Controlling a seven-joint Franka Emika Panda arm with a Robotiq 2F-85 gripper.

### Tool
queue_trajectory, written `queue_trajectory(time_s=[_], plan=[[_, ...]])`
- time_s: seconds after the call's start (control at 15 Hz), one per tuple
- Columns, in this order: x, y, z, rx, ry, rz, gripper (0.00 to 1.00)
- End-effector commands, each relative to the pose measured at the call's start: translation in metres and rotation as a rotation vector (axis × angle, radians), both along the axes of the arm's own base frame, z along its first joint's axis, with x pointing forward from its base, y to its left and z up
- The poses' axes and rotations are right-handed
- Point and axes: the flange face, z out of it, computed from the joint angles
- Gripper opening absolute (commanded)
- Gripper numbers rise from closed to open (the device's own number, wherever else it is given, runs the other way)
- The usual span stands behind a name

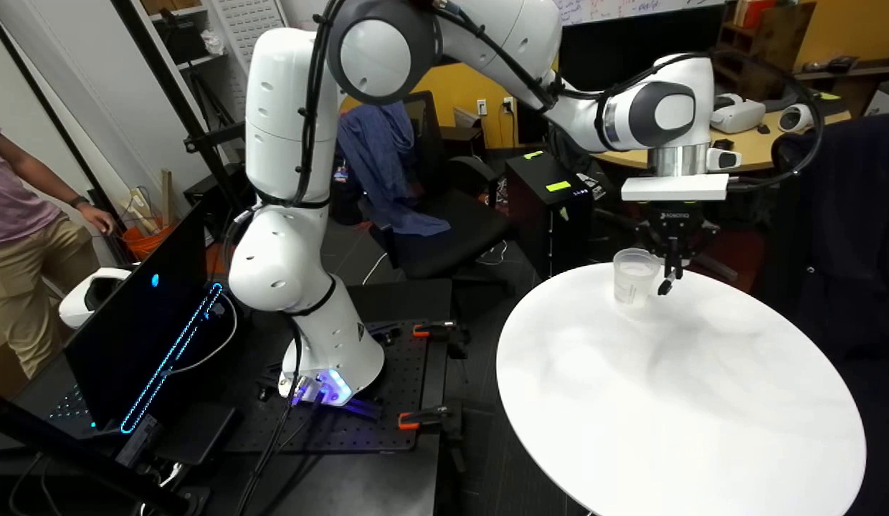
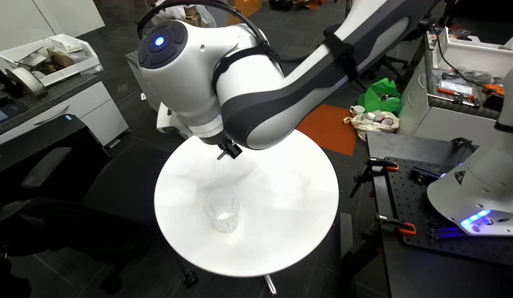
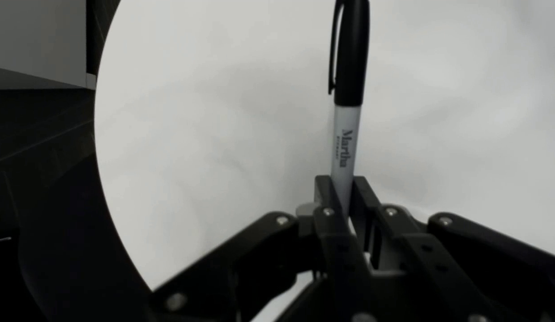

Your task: Put the marker in the clear cup

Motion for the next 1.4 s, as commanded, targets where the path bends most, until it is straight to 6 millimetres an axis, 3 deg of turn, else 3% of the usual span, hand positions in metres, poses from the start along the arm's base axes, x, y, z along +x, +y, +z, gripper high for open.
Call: queue_trajectory(time_s=[0.0, 1.33], plan=[[0.008, 0.016, 0.006, -0.054, 0.025, 0.038, 0.03], [0.031, 0.098, -0.035, -0.122, 0.305, 0.341, 0.03]])
